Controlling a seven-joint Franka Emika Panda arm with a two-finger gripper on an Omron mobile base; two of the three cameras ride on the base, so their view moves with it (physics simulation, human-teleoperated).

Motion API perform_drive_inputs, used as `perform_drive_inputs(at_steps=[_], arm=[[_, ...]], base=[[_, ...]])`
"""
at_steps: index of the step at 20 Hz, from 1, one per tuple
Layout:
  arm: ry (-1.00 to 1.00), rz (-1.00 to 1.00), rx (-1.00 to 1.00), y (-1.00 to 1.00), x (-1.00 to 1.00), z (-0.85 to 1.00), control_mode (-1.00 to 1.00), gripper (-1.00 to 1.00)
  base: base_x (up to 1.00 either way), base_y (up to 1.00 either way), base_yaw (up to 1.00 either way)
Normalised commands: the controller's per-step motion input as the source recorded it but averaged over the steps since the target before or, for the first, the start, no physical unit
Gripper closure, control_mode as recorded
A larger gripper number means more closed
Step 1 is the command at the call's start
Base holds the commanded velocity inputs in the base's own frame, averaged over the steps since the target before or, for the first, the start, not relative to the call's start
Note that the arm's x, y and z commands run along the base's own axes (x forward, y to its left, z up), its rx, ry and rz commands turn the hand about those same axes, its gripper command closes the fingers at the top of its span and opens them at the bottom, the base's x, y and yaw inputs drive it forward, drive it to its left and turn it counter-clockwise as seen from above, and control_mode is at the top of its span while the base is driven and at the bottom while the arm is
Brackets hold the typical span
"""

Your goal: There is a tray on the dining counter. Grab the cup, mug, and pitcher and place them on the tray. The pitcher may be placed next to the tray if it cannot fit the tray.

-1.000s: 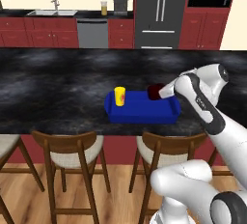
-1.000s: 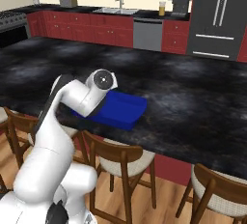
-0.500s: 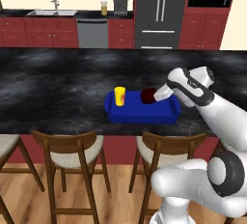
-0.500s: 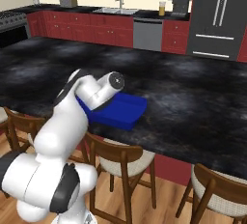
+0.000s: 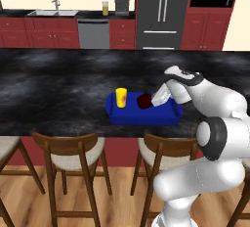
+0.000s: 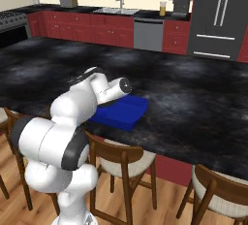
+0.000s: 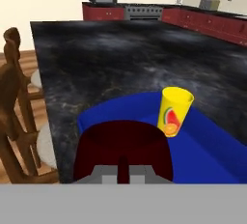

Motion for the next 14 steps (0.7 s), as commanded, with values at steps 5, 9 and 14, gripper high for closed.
perform_drive_inputs(at_steps=[5,9,14], arm=[[0.02,0.11,0.00,0.08,0.57,-0.33,-1.00,1.00],[0.06,0.13,0.00,0.08,0.36,-0.30,-1.00,1.00],[0.03,0.12,0.00,0.07,0.40,-0.29,-1.00,1.00]], base=[[0.00,0.00,0.00],[0.00,0.00,0.00],[0.00,0.00,0.00]])
